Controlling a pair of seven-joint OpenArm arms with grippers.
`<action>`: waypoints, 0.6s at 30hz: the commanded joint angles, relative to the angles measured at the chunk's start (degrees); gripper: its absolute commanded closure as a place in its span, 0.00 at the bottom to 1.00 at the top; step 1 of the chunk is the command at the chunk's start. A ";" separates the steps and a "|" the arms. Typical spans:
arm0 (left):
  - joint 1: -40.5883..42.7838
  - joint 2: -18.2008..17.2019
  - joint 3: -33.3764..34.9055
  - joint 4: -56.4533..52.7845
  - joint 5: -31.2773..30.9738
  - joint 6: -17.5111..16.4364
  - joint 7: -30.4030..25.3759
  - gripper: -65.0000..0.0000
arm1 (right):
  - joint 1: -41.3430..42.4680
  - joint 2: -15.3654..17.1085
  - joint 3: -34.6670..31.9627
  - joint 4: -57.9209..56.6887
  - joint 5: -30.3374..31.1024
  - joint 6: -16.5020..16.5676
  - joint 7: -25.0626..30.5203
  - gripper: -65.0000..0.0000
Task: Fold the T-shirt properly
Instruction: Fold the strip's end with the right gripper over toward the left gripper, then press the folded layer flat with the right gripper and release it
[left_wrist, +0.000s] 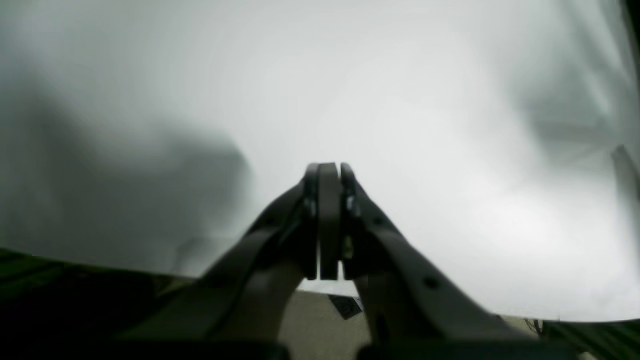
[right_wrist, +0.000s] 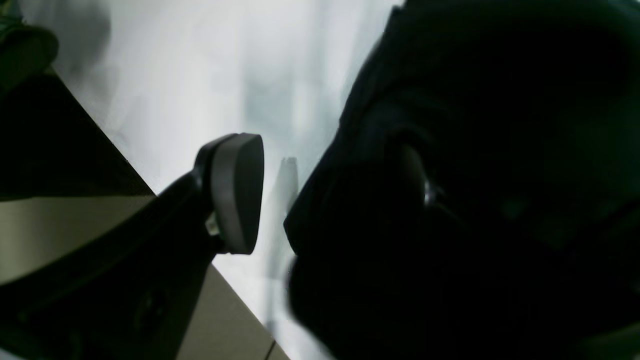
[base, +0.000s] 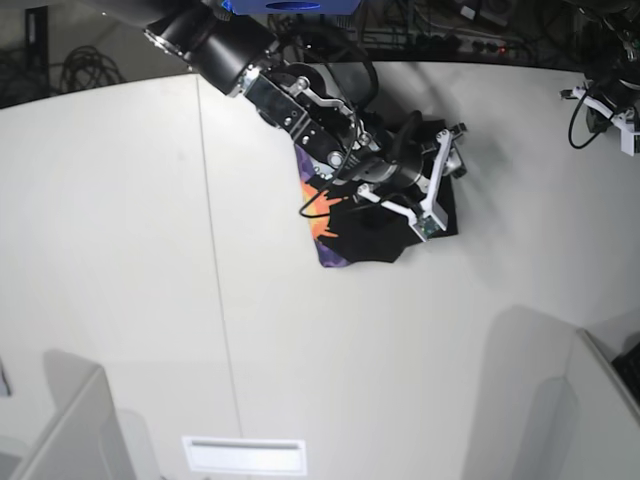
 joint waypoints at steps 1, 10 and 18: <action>0.06 -0.95 -0.65 1.05 -0.76 -0.33 -0.89 1.00 | 1.62 -0.99 -0.17 0.42 0.50 0.20 1.17 0.45; 0.06 -0.95 -1.44 0.96 -0.76 -0.33 -0.89 1.00 | 4.87 -2.05 -7.65 -2.30 0.59 0.20 1.17 0.45; -0.20 -0.95 -1.44 0.52 -0.76 -0.33 -0.89 1.00 | 5.31 -2.13 -10.37 -0.81 0.59 0.20 1.17 0.45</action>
